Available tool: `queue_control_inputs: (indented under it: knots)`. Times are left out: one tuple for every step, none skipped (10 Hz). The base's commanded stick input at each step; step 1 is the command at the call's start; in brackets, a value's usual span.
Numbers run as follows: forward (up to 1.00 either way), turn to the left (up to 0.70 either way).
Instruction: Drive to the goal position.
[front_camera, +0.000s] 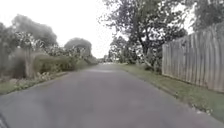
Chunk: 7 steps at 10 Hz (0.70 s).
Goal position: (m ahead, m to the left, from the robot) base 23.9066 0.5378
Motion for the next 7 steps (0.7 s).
queue_control_inputs:
  knots:
    - [1.0,0.0]
    - [1.0,0.0]
    - [1.0,0.0]
    - [1.0,0.0]
    - [1.0,0.0]
    - [1.0,0.0]
    - [1.0,-0.14]
